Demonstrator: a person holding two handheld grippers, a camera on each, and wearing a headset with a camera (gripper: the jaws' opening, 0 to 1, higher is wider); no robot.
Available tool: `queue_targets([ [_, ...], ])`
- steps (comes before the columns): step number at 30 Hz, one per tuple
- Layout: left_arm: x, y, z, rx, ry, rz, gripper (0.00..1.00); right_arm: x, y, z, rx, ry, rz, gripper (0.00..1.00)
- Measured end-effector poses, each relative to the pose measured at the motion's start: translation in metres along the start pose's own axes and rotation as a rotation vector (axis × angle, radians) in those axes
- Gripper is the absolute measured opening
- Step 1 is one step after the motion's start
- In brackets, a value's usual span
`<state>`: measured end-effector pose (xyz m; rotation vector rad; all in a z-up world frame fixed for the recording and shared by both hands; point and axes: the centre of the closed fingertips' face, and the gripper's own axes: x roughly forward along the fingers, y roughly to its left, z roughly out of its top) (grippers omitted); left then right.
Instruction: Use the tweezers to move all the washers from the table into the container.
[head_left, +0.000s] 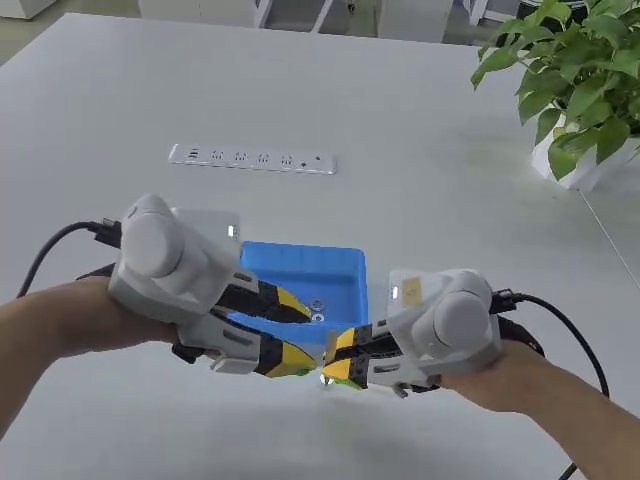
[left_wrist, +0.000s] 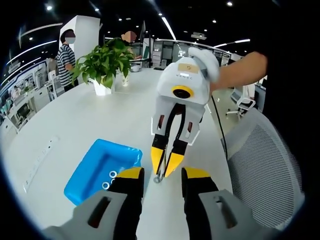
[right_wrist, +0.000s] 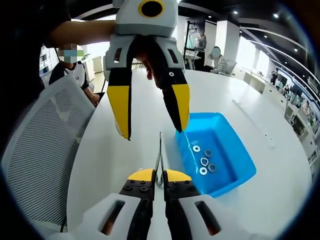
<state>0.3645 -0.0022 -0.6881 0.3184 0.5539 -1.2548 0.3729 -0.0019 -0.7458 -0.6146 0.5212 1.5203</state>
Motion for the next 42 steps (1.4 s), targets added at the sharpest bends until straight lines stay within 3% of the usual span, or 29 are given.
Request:
queue_targets([
  [14,-0.022,0.004,-0.003,-0.070,-0.085,0.086,0.54,-0.021,-0.010,0.028,0.005,-0.049,-0.003,0.07],
  [17,-0.026,0.006,-0.005,-0.086,-0.085,0.103,0.61,-0.025,-0.014,0.034,0.004,-0.059,-0.004,0.07],
  [26,-0.042,0.009,-0.012,-0.132,-0.117,0.159,0.67,-0.033,-0.033,0.052,-0.024,-0.091,-0.025,0.07],
  [36,-0.053,0.012,-0.019,-0.164,-0.129,0.201,0.80,-0.025,-0.054,0.059,-0.074,-0.108,-0.038,0.07],
  [42,-0.056,0.013,-0.021,-0.187,-0.140,0.220,0.86,-0.014,-0.064,0.053,-0.095,-0.102,-0.025,0.07],
])
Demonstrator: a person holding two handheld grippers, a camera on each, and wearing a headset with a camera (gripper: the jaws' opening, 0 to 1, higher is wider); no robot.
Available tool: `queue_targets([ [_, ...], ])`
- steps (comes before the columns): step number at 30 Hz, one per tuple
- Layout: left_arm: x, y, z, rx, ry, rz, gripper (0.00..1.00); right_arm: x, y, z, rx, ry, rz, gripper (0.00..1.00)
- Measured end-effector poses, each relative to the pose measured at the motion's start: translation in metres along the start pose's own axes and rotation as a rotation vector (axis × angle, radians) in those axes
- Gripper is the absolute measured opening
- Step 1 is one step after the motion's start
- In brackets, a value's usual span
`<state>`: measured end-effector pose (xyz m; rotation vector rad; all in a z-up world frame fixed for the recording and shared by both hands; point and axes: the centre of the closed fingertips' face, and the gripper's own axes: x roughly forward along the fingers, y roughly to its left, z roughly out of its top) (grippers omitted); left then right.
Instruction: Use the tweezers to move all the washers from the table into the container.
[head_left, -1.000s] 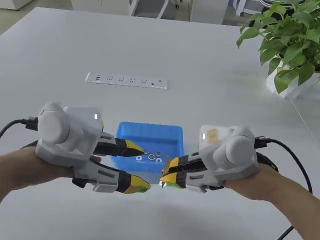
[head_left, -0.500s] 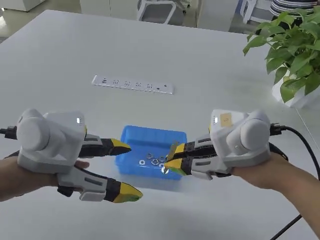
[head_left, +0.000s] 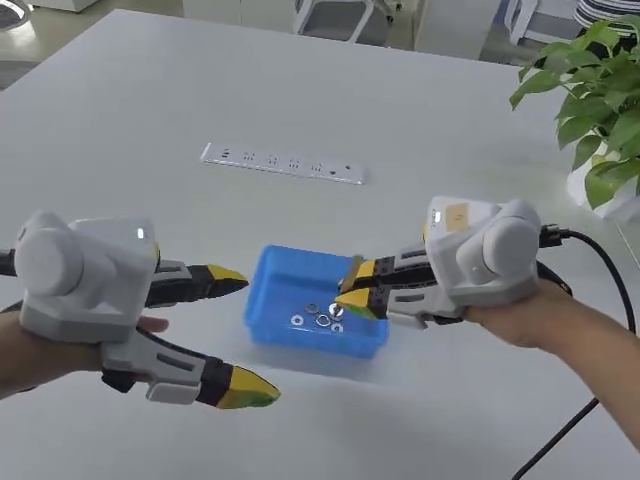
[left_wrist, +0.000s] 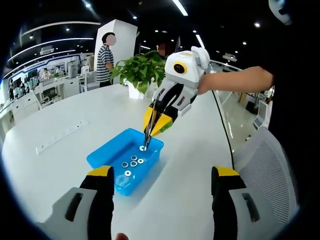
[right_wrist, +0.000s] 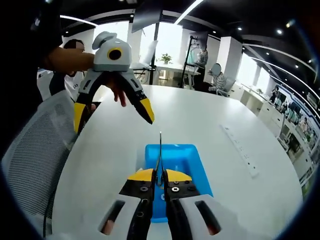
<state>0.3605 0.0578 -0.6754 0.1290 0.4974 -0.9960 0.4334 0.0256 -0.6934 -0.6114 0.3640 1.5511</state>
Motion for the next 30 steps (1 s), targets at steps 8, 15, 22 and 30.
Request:
queue_targets([
  [8,-0.005,0.006,-0.002,-0.017,-0.011,0.020,0.90,0.011,-0.011,-0.015,0.009,0.009,0.007,0.07],
  [15,-0.007,0.007,-0.006,-0.031,-0.010,0.020,0.93,0.022,-0.015,-0.027,0.027,0.006,0.016,0.07],
  [22,-0.007,0.009,-0.007,-0.033,-0.007,0.020,0.93,0.030,-0.016,-0.037,0.039,0.015,0.018,0.07],
  [30,-0.004,0.012,-0.002,-0.055,-0.022,0.010,0.93,0.035,-0.014,-0.047,0.039,0.034,0.022,0.07],
])
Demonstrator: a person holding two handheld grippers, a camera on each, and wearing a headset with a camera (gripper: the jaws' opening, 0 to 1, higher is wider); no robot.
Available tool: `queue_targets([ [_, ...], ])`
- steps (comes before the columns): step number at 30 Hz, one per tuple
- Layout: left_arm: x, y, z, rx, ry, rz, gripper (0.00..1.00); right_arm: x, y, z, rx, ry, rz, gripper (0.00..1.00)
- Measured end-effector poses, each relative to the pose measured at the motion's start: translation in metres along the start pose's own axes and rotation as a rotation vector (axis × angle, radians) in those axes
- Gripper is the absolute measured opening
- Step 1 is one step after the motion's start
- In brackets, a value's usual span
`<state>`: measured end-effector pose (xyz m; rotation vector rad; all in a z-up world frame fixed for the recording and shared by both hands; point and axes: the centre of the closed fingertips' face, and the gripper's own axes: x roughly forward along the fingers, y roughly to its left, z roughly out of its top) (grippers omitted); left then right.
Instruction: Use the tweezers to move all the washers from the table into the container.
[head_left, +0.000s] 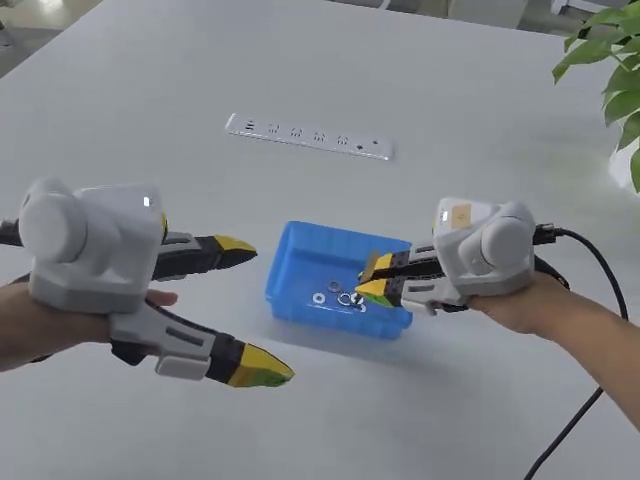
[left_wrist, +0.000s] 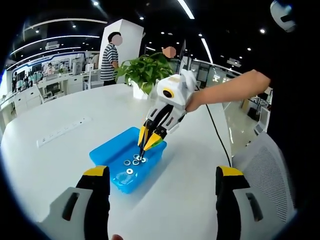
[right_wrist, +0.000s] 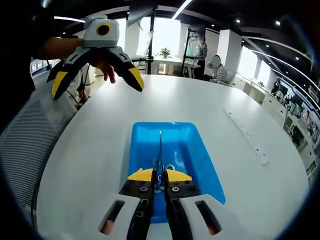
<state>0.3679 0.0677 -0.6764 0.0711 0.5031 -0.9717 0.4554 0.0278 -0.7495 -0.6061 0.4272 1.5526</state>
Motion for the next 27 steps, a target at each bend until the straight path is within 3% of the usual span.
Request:
queue_targets([
  [6,0.008,0.004,0.002,0.016,0.029,-0.007,0.88,0.002,-0.001,0.000,0.002,-0.012,-0.007,0.08],
  [19,0.039,0.017,0.026,0.123,0.081,-0.054,0.63,0.001,-0.001,0.001,0.006,-0.013,-0.009,0.08],
  [27,0.055,0.023,0.033,0.181,0.110,-0.073,0.46,0.001,0.001,0.000,-0.004,-0.008,-0.005,0.08],
])
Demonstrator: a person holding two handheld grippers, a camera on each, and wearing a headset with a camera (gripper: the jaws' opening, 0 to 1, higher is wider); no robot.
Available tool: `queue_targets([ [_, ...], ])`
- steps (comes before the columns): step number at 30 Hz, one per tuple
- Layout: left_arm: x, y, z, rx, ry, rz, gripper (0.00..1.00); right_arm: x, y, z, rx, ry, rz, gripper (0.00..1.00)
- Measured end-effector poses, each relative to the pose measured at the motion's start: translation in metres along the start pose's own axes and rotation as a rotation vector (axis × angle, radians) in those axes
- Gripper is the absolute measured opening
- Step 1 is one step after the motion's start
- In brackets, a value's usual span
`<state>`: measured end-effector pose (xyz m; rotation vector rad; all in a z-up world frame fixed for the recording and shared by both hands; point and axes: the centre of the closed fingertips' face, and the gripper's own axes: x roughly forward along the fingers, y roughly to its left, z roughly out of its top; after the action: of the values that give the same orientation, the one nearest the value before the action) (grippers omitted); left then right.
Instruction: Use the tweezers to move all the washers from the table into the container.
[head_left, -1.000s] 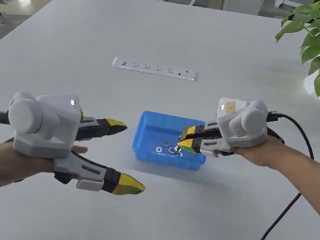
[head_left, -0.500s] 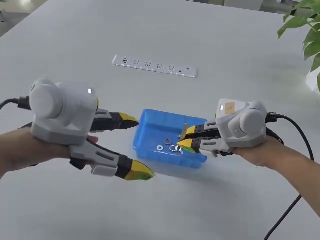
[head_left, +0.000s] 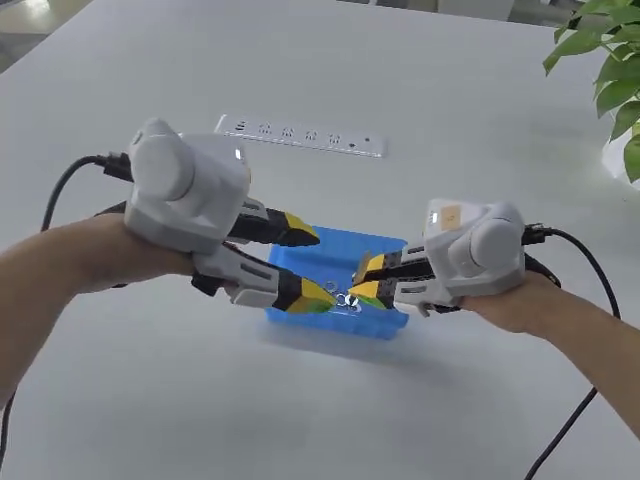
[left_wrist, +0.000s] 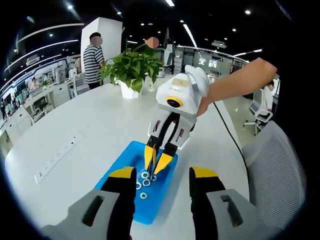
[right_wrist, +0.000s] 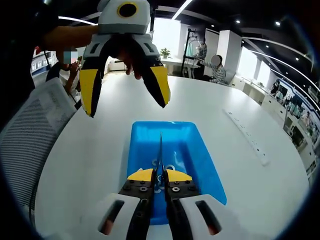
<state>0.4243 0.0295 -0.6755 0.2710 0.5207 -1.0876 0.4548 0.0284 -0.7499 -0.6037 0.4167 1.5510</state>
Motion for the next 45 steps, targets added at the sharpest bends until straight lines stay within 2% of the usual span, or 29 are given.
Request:
queue_targets([
  [6,0.013,0.007,0.004,0.045,0.020,-0.013,0.28,0.000,0.000,-0.001,-0.013,0.008,0.008,0.08],
  [9,0.019,0.006,0.006,0.080,0.038,-0.034,0.27,0.000,0.000,-0.001,-0.019,0.012,0.010,0.08],
  [15,0.029,0.006,0.010,0.114,0.055,-0.054,0.23,0.000,0.001,-0.001,-0.025,0.016,0.012,0.08],
  [22,0.039,0.007,0.015,0.163,0.062,-0.072,0.15,0.000,0.002,0.000,-0.036,0.022,0.016,0.08],
  [27,0.041,0.007,0.013,0.183,0.078,-0.088,0.07,0.001,0.002,-0.001,-0.043,0.027,0.020,0.08],
  [45,0.038,0.010,0.014,0.216,0.085,-0.096,0.05,0.000,0.003,0.001,-0.047,0.034,0.023,0.11],
])
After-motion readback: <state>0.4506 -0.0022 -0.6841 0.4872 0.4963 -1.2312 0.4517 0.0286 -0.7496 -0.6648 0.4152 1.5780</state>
